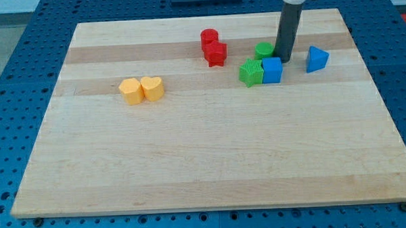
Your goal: Place the green circle bottom of the red circle
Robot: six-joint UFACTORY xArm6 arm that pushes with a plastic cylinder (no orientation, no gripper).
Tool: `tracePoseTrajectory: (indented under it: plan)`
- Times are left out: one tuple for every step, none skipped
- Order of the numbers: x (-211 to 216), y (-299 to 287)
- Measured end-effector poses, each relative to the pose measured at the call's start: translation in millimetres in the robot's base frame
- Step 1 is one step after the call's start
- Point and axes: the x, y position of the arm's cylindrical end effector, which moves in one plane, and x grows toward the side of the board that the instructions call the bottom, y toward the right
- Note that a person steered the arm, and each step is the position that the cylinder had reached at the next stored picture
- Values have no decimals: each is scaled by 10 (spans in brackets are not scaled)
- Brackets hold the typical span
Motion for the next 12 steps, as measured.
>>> tracePoseTrajectory:
  plan:
    - [-107, 0]
    - [-230, 0]
    - [-308, -49]
    - [-293, -163]
    - [-125, -295]
    - [67, -458]
    - [229, -644]
    - [308, -683]
    - [408, -684]
    - [589, -748]
    - [597, -945]
    - [568, -989]
